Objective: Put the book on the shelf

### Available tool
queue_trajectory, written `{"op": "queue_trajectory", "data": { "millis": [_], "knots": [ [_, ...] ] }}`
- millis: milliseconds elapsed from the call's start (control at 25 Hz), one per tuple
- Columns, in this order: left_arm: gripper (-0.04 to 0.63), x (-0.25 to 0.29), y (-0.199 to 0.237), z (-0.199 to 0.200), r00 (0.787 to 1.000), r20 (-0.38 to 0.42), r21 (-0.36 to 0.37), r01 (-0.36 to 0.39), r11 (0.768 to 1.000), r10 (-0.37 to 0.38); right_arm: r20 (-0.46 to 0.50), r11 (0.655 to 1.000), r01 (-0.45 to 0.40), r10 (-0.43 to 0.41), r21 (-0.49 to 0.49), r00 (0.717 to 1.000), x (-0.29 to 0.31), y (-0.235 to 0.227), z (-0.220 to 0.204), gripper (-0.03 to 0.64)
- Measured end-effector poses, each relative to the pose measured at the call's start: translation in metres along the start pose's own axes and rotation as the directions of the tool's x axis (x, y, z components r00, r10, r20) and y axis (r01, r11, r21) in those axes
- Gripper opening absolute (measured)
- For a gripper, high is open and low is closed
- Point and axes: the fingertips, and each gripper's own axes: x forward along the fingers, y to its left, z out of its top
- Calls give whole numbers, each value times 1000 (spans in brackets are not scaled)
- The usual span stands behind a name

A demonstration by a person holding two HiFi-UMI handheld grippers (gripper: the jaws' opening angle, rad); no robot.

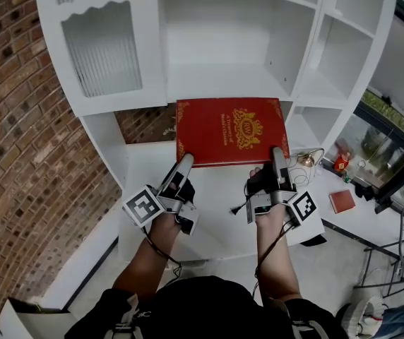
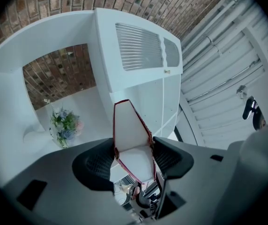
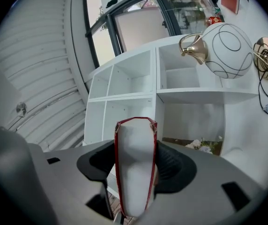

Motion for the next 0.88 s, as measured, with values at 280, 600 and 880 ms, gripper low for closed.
{"op": "queue_trajectory", "data": {
  "millis": [280,600,880],
  "knots": [
    [270,25,-6,9,999,9,14,36,999,-36,17,1000,-19,20,-17,1000,26,5,12,264],
    [270,51,11,26,1000,-8,112,16,994,-15,23,1000,11,-11,-27,1000,58,-8,21,261],
    [273,72,20,43,1000,5,222,-29,975,29,17,996,71,-70,-56,997,88,-33,27,268]
  ]
}}
